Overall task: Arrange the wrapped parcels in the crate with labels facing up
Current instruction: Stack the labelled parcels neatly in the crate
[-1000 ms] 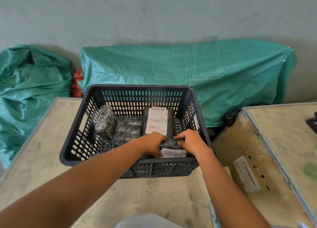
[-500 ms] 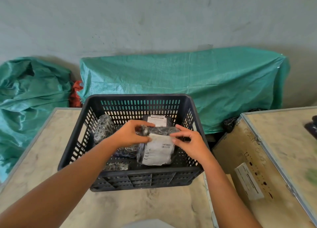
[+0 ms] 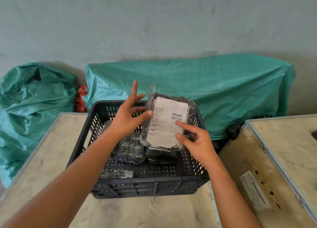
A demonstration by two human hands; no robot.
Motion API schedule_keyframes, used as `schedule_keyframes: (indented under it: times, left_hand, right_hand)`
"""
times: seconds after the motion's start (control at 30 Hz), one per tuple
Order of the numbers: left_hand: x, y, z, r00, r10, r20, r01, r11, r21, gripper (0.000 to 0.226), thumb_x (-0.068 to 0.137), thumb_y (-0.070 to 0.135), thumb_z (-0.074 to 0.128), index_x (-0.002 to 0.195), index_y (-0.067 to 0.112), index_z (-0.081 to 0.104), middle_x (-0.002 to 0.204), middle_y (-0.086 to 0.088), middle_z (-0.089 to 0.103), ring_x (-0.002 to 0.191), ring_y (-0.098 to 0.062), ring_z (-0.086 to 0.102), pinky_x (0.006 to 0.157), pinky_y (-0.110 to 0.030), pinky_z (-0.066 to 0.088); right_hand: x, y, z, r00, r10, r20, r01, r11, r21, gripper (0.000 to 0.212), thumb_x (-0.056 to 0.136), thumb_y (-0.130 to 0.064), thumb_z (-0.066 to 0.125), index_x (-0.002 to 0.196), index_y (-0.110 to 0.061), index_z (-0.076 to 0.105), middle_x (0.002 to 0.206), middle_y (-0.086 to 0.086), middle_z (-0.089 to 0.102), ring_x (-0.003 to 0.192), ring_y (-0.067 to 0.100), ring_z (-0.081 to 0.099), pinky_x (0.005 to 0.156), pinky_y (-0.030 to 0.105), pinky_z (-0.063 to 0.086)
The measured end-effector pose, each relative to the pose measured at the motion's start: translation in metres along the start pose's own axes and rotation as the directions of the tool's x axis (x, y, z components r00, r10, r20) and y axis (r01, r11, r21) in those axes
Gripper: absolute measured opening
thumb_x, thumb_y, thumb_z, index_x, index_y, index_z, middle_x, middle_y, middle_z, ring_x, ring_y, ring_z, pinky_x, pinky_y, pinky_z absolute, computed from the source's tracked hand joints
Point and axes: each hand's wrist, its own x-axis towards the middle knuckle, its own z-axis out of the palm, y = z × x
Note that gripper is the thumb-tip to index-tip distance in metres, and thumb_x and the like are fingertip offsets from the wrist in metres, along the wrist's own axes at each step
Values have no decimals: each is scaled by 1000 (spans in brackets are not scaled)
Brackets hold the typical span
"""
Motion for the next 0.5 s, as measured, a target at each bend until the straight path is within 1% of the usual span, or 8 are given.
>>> schedule_keyframes:
  times: [0.07,0.13,0.2,0.27,0.33,0.4,0.43,0.5]
  left_hand:
    - [-7,-6,8,995,-21,92,12,995,102,101,81,55,77,149,65,3,152,29,37,119,10,55,87,-17,53]
    - [-11,-18,16,977,-42,211,12,989,145,96,83,51,75,151,63,8,151,38,33,131,10,45,98,-19,48]
    - [-12,-32,23,966,-78,248,23,976,218,87,81,54,74,148,64,21,160,22,29,148,1,21,117,-32,28]
    - [-8,-44,30,958,-169,234,103,957,271,81,79,53,78,142,67,30,164,9,26,149,1,7,122,-38,13]
    - [-2,-58,37,939,-252,233,168,929,329,85,77,49,82,140,71,28,165,4,25,149,-5,11,121,-38,13]
    - [5,-73,43,927,-296,229,200,909,366,93,76,47,83,147,63,25,165,-1,25,151,-17,19,121,-44,22]
    - [8,-81,46,927,-308,213,218,906,363,95,76,45,84,151,56,26,163,-2,28,149,-22,27,119,-43,30]
    - [13,-96,49,933,-320,164,246,900,360,96,76,41,85,154,47,29,159,-2,33,142,-24,39,108,-28,41]
  right_hand:
    - [2,6,-4,999,45,9,-45,997,66,42,90,-19,80,124,-42,74,135,-11,69,128,7,61,108,39,51]
    - [6,12,-8,996,82,26,-83,995,60,45,90,-24,79,129,-44,71,137,-20,65,133,6,57,111,44,48]
    - [14,17,-12,991,119,54,-119,993,-10,55,92,-23,77,135,-53,62,139,-33,58,135,-4,50,114,38,44]
    - [25,20,-15,982,163,97,-155,985,-80,67,94,-21,75,140,-63,49,144,-40,48,134,-16,42,112,25,43]
    - [37,26,-13,968,210,139,-191,972,-137,74,97,-19,72,148,-60,39,153,-32,39,136,-13,38,104,10,42]
    - [49,35,-8,954,257,157,-226,955,-191,76,98,-15,69,155,-50,33,161,-19,34,138,-6,34,90,-3,41]
    - [55,40,-4,947,282,155,-248,947,-205,76,99,-13,68,157,-46,32,163,-16,32,139,-3,35,87,-2,42]
    - [64,51,2,937,322,138,-289,933,-215,75,100,-10,66,159,-42,31,165,-12,29,141,4,37,89,5,46]
